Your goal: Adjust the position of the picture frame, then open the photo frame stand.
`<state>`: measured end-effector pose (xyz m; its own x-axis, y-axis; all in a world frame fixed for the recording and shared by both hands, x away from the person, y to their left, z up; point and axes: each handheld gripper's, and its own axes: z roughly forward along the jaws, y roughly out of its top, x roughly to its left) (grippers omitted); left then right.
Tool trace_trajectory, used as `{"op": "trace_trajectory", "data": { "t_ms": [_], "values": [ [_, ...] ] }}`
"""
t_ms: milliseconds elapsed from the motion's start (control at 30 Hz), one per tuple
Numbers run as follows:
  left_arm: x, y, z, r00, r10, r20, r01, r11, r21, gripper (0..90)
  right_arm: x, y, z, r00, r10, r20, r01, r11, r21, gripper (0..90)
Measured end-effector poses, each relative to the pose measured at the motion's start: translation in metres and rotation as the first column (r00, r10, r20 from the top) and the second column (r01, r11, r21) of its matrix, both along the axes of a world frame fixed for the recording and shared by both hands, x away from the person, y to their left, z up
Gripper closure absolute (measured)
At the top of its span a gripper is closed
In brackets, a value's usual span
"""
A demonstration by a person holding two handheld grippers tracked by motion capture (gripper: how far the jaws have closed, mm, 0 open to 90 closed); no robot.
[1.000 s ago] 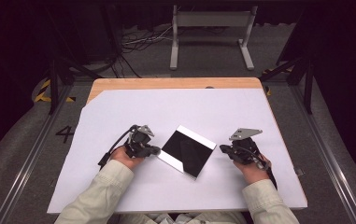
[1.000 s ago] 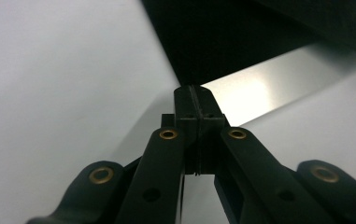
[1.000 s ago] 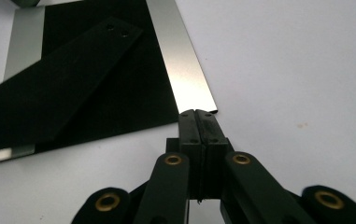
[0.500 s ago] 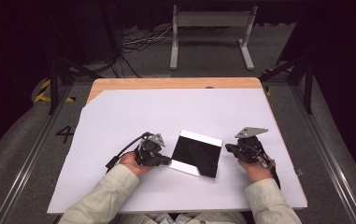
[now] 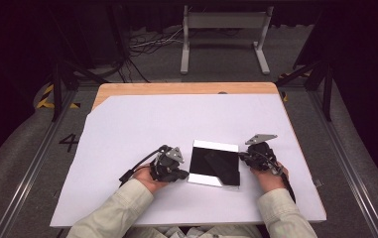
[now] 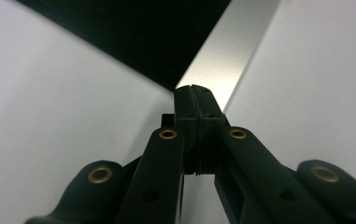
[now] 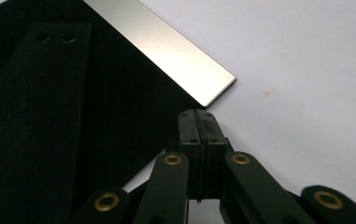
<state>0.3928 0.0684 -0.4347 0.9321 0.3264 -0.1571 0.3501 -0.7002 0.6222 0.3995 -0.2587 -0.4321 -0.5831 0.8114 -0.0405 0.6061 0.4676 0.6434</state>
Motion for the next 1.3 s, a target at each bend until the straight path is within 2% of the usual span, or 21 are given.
{"op": "trace_trajectory", "data": {
  "t_ms": [100,167,233,300,433,567,667,733,800,900,1033,1100,1167,1300],
  "values": [
    [0.007,0.015,0.007,0.9981,0.06,0.009,-0.06,0.9971,-0.046,90.0,0.002,0.005,0.0,0.9999,0.004,0.01,-0.004,1.0,-0.017,89.8],
    [0.012,0.028,0.011,0.9941,0.108,0.013,-0.106,0.9913,-0.077,90.0,0.004,0.004,-0.001,1.0,0.002,0.003,-0.002,1.0,0.007,89.8],
    [0.015,0.039,0.014,0.988,0.154,0.004,-0.153,0.9818,-0.113,90.0,0.006,0.005,-0.002,1.0,0.002,-0.002,-0.002,1.0,0.025,89.9],
    [0.016,0.047,0.015,0.9816,0.191,0.002,-0.189,0.9738,-0.126,90.0,0.008,0.009,-0.002,0.9999,0.013,0.002,-0.013,1.0,0.027,89.9],
    [0.016,0.061,0.016,0.9717,0.236,0.007,-0.233,0.9631,-0.135,90.0,0.014,0.022,-0.003,0.9987,0.051,0.008,-0.051,0.998,0.026,89.8],
    [0.014,0.066,0.016,0.9693,0.244,0.031,-0.239,0.9635,-0.122,90.0,0.018,0.029,-0.005,0.9938,0.106,0.032,-0.107,0.993,0.038,89.8],
    [0.012,0.066,0.015,0.9678,0.246,0.053,-0.239,0.9645,-0.112,90.0,0.019,0.028,-0.005,0.993,0.114,0.032,-0.115,0.993,0.039,89.7],
    [0.009,0.067,0.016,0.9672,0.246,0.064,-0.238,0.9654,-0.106,90.0,0.017,0.027,-0.002,0.9929,0.109,0.047,-0.11,0.994,0.018,89.6],
    [0.007,0.069,0.017,0.967,0.24,0.085,-0.232,0.9681,-0.096,89.9,0.015,0.025,0.003,0.9915,0.113,0.063,-0.115,0.993,0.021,89.6],
    [0.007,0.072,0.018,0.9663,0.24,0.093,-0.231,0.9683,-0.095,88.0,0.008,0.02,0.011,0.9896,0.125,0.07,-0.127,0.992,0.014,89.5],
    [0.009,0.079,0.019,0.967,0.237,0.095,-0.227,0.9685,-0.102,84.7,0.002,0.014,0.018,0.9883,0.14,0.061,-0.142,0.989,0.037,89.2],
    [0.009,0.081,0.019,0.9666,0.228,0.117,-0.219,0.9719,-0.087,82.2,-0.001,0.011,0.022,0.9871,0.152,0.05,-0.155,0.986,0.061,88.0],
    [0.009,0.082,0.019,0.9654,0.225,0.132,-0.216,0.9731,-0.081,80.9,-0.004,0.008,0.027,0.9864,0.157,0.047,-0.16,0.985,0.065,87.9],
    [0.013,0.085,0.018,0.9655,0.233,0.115,-0.224,0.9704,-0.09,78.8,-0.009,0.004,0.034,0.9832,0.175,0.052,-0.178,0.982,0.064,87.4]
  ]
}}
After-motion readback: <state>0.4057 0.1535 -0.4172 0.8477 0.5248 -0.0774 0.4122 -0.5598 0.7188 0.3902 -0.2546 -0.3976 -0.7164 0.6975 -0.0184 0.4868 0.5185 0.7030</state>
